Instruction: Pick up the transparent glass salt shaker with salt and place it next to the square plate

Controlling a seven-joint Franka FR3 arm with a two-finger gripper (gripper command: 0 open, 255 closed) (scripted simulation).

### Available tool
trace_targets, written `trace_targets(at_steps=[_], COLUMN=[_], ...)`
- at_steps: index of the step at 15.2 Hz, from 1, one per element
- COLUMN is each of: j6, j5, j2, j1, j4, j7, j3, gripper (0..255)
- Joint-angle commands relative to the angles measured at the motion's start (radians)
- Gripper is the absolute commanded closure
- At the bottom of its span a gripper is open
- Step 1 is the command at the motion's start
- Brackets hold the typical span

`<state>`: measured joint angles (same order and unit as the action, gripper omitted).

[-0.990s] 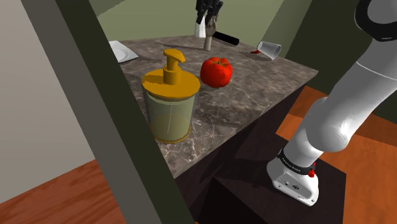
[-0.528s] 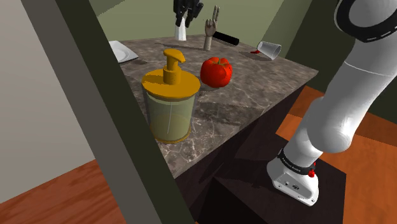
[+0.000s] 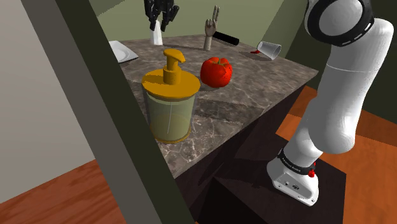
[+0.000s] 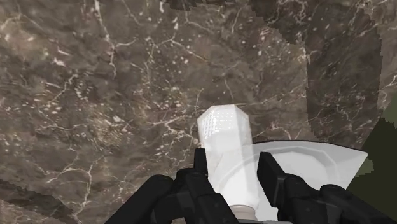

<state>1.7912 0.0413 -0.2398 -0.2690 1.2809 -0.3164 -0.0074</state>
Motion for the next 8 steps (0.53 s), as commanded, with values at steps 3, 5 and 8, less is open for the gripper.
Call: trace_targets(at_steps=[3, 5, 8], j6=[0.019, 0.051, 0.098], j5=[-0.012, -0.012, -0.011], j2=[-0.058, -0.048, -0.035], j1=[-0.025, -0.025, -0.025], j4=[-0.040, 0.002, 0.061], j7=[-0.037, -0.036, -0.035], j3=[0.011, 0.011, 0.011], gripper=[255, 255, 255])
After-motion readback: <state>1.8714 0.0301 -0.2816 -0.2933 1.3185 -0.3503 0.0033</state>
